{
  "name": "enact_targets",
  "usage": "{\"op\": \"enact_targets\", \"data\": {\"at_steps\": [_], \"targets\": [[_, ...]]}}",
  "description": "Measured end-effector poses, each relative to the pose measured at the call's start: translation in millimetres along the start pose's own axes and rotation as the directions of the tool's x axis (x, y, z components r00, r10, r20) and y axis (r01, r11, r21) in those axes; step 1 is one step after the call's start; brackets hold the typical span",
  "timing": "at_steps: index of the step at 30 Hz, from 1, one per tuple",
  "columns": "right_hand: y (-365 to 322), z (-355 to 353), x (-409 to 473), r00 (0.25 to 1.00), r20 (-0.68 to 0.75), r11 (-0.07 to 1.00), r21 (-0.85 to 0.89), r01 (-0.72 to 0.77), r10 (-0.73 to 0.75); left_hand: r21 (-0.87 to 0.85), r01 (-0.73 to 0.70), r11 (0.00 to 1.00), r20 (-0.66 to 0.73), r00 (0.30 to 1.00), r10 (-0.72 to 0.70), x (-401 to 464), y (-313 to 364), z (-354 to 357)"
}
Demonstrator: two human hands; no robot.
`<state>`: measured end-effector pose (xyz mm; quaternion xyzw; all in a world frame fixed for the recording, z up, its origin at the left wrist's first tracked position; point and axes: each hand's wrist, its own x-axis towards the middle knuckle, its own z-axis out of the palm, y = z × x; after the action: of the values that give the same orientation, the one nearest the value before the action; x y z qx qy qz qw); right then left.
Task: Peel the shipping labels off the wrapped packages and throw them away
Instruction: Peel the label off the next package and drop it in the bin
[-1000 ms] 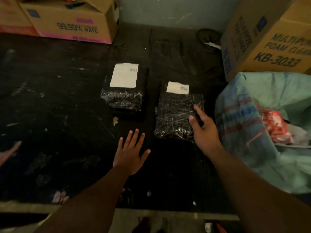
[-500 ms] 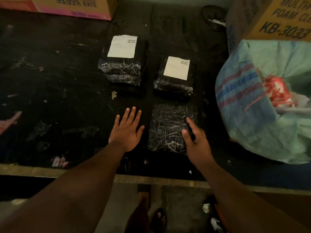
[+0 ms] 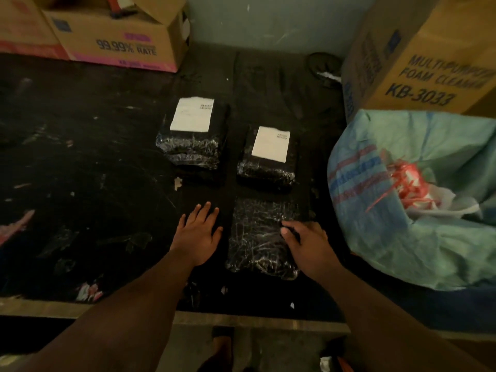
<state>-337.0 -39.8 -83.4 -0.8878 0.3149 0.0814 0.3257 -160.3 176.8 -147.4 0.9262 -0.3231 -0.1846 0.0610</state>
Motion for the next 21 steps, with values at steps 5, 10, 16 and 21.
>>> {"op": "enact_targets", "data": {"at_steps": [5, 10, 16, 21], "targets": [[-31.1, -39.7, 40.5, 0.996, -0.015, 0.994, -0.072, 0.081, -0.083, -0.017, 0.024, 1.0, -0.061, 0.998, -0.025, 36.1, 14.8, -43.8], [-63.4, -69.4, 92.8, 0.99, -0.047, 0.99, -0.062, 0.128, -0.131, -0.285, -0.103, 0.953, -0.189, 0.981, 0.05, 83.8, 40.3, -70.7], [-79.9, -89.3, 150.8, 0.995, -0.057, 0.99, -0.123, 0.072, -0.079, -0.275, -0.179, 0.944, -0.149, 0.979, 0.142, 140.5, 59.6, -89.6], [-90.5, -92.4, 193.1, 0.999, -0.015, 0.986, -0.16, 0.046, -0.049, -0.307, -0.192, 0.932, -0.1, 0.981, 0.169, 168.7, 63.4, -90.2]]}}
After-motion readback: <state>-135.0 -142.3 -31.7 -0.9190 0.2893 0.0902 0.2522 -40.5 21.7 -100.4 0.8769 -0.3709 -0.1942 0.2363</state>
